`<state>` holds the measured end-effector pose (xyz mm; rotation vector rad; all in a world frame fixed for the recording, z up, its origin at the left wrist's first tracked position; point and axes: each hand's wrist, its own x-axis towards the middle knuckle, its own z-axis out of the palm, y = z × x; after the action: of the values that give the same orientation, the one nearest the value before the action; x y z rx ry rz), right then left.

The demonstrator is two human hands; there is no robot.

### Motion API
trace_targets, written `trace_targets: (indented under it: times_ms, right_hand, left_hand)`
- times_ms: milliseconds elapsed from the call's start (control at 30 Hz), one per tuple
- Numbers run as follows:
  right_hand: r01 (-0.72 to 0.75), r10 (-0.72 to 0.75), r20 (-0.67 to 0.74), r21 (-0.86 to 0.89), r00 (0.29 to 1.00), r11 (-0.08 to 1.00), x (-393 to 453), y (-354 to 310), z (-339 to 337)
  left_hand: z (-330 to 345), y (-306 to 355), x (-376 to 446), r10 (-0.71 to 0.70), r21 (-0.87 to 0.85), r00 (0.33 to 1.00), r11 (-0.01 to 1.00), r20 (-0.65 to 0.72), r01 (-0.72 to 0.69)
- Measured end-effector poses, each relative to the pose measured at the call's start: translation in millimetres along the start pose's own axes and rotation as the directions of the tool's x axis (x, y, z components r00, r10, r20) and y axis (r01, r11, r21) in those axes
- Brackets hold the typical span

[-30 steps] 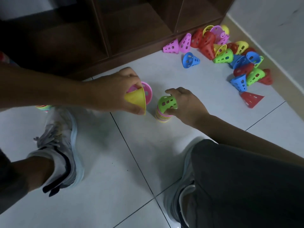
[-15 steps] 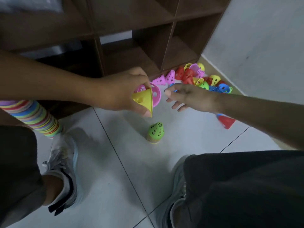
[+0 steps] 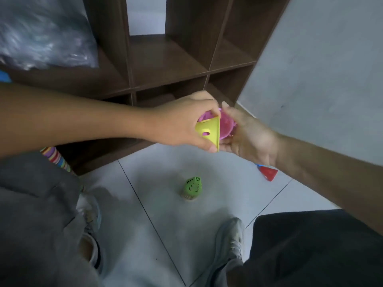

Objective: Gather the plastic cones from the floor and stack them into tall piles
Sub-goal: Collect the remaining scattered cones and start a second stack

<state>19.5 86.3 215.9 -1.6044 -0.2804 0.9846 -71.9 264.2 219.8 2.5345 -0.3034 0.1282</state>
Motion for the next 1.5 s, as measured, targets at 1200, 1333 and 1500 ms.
trace_targets:
  times_ms: [1200,1333,1500]
  right_hand:
    - [-0.006,0.007,0.003,-0.175,1.000,0.985,-23,68,-81]
    - [-0.151,0.150,-0.036,-0.436,0.988,0.887,-11,88,-101]
    - [-0.191,0.219,-0.077,-0.802,0.973,0.567,3,120,-142]
  left_hand:
    - [94,-3,73,-0.020,-0.274,0.892,0.948,0.452,0.160]
    - [120,-24,79,-0.100,-0.163,0.857,0.964,0.506,0.209]
    - [139,-59,92,-0.244,0.178,0.762,0.969,0.599,0.170]
